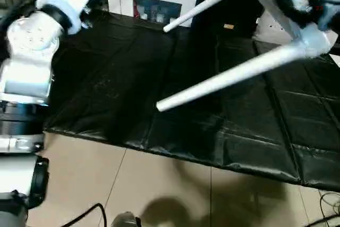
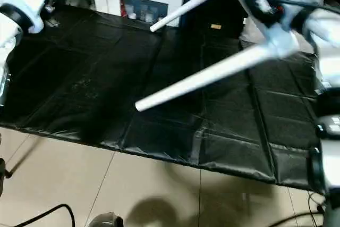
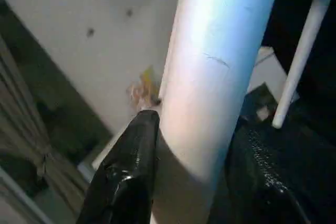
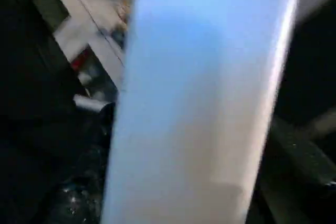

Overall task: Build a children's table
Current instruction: Flip table

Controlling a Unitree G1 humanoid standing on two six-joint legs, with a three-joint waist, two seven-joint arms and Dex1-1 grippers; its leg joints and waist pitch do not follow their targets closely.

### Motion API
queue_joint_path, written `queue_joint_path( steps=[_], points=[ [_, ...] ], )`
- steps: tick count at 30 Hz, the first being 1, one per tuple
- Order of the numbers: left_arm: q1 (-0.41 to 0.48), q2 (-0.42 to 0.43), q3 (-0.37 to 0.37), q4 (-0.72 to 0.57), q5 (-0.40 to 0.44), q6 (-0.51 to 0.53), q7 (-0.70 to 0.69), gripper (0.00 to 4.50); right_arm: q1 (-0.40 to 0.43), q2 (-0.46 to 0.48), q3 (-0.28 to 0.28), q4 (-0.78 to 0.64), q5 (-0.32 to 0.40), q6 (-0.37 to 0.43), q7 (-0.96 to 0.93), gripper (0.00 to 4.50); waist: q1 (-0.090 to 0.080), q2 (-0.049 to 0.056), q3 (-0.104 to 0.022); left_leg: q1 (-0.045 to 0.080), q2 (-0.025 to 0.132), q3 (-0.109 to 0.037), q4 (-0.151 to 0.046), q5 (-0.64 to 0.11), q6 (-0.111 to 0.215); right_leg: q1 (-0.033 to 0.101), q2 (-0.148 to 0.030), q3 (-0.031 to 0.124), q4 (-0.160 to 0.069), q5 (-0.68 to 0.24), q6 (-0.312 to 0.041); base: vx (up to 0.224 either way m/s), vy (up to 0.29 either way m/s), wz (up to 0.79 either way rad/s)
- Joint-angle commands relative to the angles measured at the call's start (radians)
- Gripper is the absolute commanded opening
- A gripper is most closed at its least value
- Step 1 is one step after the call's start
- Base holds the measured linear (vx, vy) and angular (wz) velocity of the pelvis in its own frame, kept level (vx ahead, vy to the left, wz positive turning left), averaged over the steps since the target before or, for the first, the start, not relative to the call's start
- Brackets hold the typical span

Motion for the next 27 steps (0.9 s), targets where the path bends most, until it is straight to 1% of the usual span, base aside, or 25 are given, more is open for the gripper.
queue_joint_path(
  steps=[1,2,3,4,5,6,7,9,10,11,12,13,14,16,17,18,19,20,21,22,23,24,25,26,27],
  points=[
    [-0.011,-0.031,0.05,-0.004,-0.08,0.055,0.026,1.56,-0.035,0.009,-0.024,-0.001,0.028,-0.04,0.003,3.83,-0.004,-0.009,-0.072,0.035,0.058,-0.034,-0.058,-0.266,-0.016,0.028,-0.095,0.042,-0.087,-0.297,-0.158,0.0,0.0,0.0],
    [-0.008,-0.033,0.053,-0.009,-0.082,0.069,0.025,1.56,-0.051,0.025,-0.057,0.001,0.061,-0.06,-0.009,3.89,-0.003,-0.007,-0.071,0.037,0.058,-0.034,-0.058,-0.265,-0.014,0.024,-0.092,0.042,-0.087,-0.288,-0.161,0.0,0.0,0.0],
    [-0.006,-0.035,0.056,-0.009,-0.085,0.078,0.026,1.56,-0.066,0.04,-0.088,0.002,0.09,-0.082,-0.023,3.93,-0.005,-0.007,-0.072,0.036,0.058,-0.033,-0.058,-0.265,-0.012,0.025,-0.094,0.044,-0.085,-0.274,-0.164,0.0,0.0,0.0],
    [-0.005,-0.038,0.057,-0.006,-0.087,0.082,0.026,1.56,-0.08,0.049,-0.11,0.005,0.106,-0.111,-0.043,4.02,-0.003,-0.007,-0.074,0.035,0.059,-0.034,-0.058,-0.257,-0.013,0.027,-0.092,0.042,-0.082,-0.262,-0.165,0.0,0.0,0.0],
    [-0.002,-0.04,0.058,-0.004,-0.088,0.087,0.028,1.56,-0.097,0.059,-0.136,0.015,0.132,-0.151,-0.045,4.15,-0.001,-0.006,-0.074,0.037,0.059,-0.031,-0.057,-0.252,-0.011,0.023,-0.092,0.043,-0.081,-0.237,-0.171,0.0,0.0,0.0],
    [0.002,-0.043,0.06,-0.008,-0.089,0.099,0.027,1.56,-0.12,0.065,-0.158,0.04,0.154,-0.208,-0.045,4.26,0.0,-0.005,-0.077,0.034,0.058,-0.031,-0.057,-0.238,-0.008,0.027,-0.091,0.041,-0.076,-0.208,-0.181,0.0,0.0,0.0],
    [0.004,-0.045,0.061,-0.011,-0.089,0.108,0.025,1.56,-0.129,0.066,-0.163,0.051,0.159,-0.225,-0.045,4.38,0.001,-0.004,-0.077,0.036,0.059,-0.031,-0.056,-0.231,-0.005,0.026,-0.09,0.041,-0.075,-0.188,-0.185,0.0,0.0,0.0],
    [0.006,-0.047,0.063,-0.014,-0.088,0.111,0.024,1.56,-0.138,0.067,-0.168,0.054,0.172,-0.242,-0.023,4.45,0.006,-0.005,-0.081,0.032,0.058,-0.028,-0.052,-0.184,0.006,0.03,-0.084,0.04,-0.064,-0.104,-0.205,0.0,0.0,0.0],
    [0.008,-0.048,0.064,-0.013,-0.087,0.111,0.025,1.56,-0.139,0.072,-0.174,0.044,0.192,-0.244,-0.003,4.48,0.007,-0.005,-0.082,0.031,0.057,-0.028,-0.051,-0.172,0.011,0.031,-0.083,0.04,-0.062,-0.083,-0.207,0.0,0.0,0.0],
    [0.008,-0.048,0.064,-0.013,-0.087,0.111,0.025,1.56,-0.139,0.072,-0.174,0.044,0.192,-0.244,-0.003,4.5,0.008,-0.005,-0.084,0.028,0.057,-0.027,-0.048,-0.156,0.022,0.032,-0.082,0.04,-0.058,-0.045,-0.212,0.0,0.0,0.0],
    [0.014,-0.052,0.068,-0.017,-0.082,0.122,0.028,1.56,-0.135,0.092,-0.193,0.01,0.24,-0.243,0.043,4.5,0.008,-0.007,-0.082,0.025,0.056,-0.027,-0.048,-0.144,0.034,0.033,-0.082,0.039,-0.056,-0.026,-0.214,0.0,0.0,0.0],
    [0.019,-0.054,0.071,-0.018,-0.081,0.127,0.031,1.56,-0.128,0.102,-0.197,-0.014,0.262,-0.239,0.066,4.5,0.007,-0.006,-0.082,0.025,0.056,-0.027,-0.047,-0.149,0.04,0.033,-0.083,0.039,-0.057,-0.027,-0.214,0.0,0.0,0.0],
    [0.027,-0.055,0.074,-0.017,-0.08,0.128,0.034,1.56,-0.115,0.116,-0.2,-0.053,0.292,-0.215,0.089,4.5,0.006,-0.007,-0.08,0.023,0.058,-0.028,-0.049,-0.161,0.043,0.033,-0.085,0.039,-0.059,-0.044,-0.21,0.0,0.0,0.0],
    [0.033,-0.054,0.074,-0.019,-0.085,0.129,0.039,1.56,-0.102,0.129,-0.201,-0.088,0.325,-0.18,0.107,4.5,0.003,-0.006,-0.078,0.026,0.061,-0.03,-0.052,-0.183,0.039,0.032,-0.086,0.039,-0.063,-0.08,-0.203,0.0,0.0,0.0],
    [0.035,-0.053,0.074,-0.019,-0.085,0.131,0.039,1.56,-0.098,0.132,-0.201,-0.099,0.331,-0.177,0.107,4.5,0.003,-0.003,-0.077,0.029,0.062,-0.032,-0.054,-0.199,0.03,0.029,-0.086,0.038,-0.066,-0.107,-0.201,0.0,0.0,0.0],
    [0.047,-0.05,0.074,-0.022,-0.086,0.134,0.042,1.56,-0.084,0.145,-0.204,-0.136,0.359,-0.164,0.103,4.5,0.002,-0.001,-0.076,0.032,0.062,-0.032,-0.056,-0.22,0.018,0.026,-0.087,0.038,-0.07,-0.137,-0.197,0.0,0.0,0.0],
    [0.049,-0.049,0.074,-0.023,-0.086,0.134,0.043,1.56,-0.082,0.148,-0.206,-0.142,0.365,-0.162,0.102,4.5,0.003,0.001,-0.075,0.033,0.062,-0.031,-0.057,-0.227,0.014,0.026,-0.087,0.04,-0.071,-0.144,-0.193,0.0,0.0,0.0],
    [0.06,-0.049,0.077,-0.025,-0.086,0.136,0.045,1.56,-0.074,0.159,-0.213,-0.169,0.389,-0.151,0.089,4.5,0.002,0.0,-0.074,0.034,0.062,-0.033,-0.06,-0.248,0.0,0.024,-0.089,0.039,-0.073,-0.171,-0.188,0.0,0.0,0.0],
    [0.081,-0.05,0.083,-0.029,-0.088,0.137,0.048,1.56,-0.033,0.172,-0.203,-0.237,0.415,-0.122,0.088,4.5,0.002,0.003,-0.075,0.035,0.064,-0.035,-0.063,-0.255,-0.01,0.026,-0.089,0.039,-0.073,-0.171,-0.18,0.0,0.0,0.0],
    [0.092,-0.053,0.087,-0.031,-0.088,0.135,0.048,1.56,-0.009,0.179,-0.199,-0.271,0.425,-0.101,0.088,4.5,0.001,0.002,-0.075,0.033,0.064,-0.035,-0.064,-0.254,-0.013,0.027,-0.089,0.04,-0.072,-0.165,-0.176,0.0,0.0,0.0],
    [0.092,-0.053,0.088,-0.031,-0.088,0.135,0.048,1.56,-0.008,0.179,-0.199,-0.272,0.425,-0.1,0.088,4.5,0.001,0.003,-0.075,0.034,0.063,-0.036,-0.066,-0.261,-0.017,0.025,-0.089,0.039,-0.074,-0.17,-0.169,0.0,0.0,0.0],
    [0.1,-0.054,0.089,-0.031,-0.089,0.128,0.049,1.56,0.016,0.187,-0.195,-0.299,0.436,-0.078,0.088,4.5,-0.001,0.001,-0.078,0.036,0.061,-0.035,-0.065,-0.255,-0.019,0.026,-0.088,0.039,-0.073,-0.166,-0.17,0.0,0.0,0.0],
    [0.116,-0.058,0.091,-0.029,-0.09,0.111,0.046,1.56,0.08,0.212,-0.188,-0.37,0.473,0.006,0.079,4.5,-0.001,0.002,-0.076,0.036,0.061,-0.034,-0.065,-0.255,-0.018,0.025,-0.089,0.04,-0.075,-0.17,-0.169,0.0,0.0,0.0],
    [0.125,-0.06,0.092,-0.028,-0.093,0.102,0.045,1.56,0.12,0.226,-0.178,-0.413,0.496,0.06,0.073,4.5,0.001,0.002,-0.073,0.035,0.061,-0.034,-0.068,-0.25,-0.015,0.027,-0.09,0.042,-0.079,-0.173,-0.158,0.0,0.0,0.0],
    [0.137,-0.063,0.092,-0.028,-0.098,0.096,0.042,1.55,0.18,0.242,-0.154,-0.471,0.512,0.135,0.059,4.5,0.0,0.005,-0.075,0.037,0.063,-0.038,-0.072,-0.263,-0.021,0.027,-0.09,0.041,-0.079,-0.189,-0.15,0.0,0.0,0.0]
  ],
)
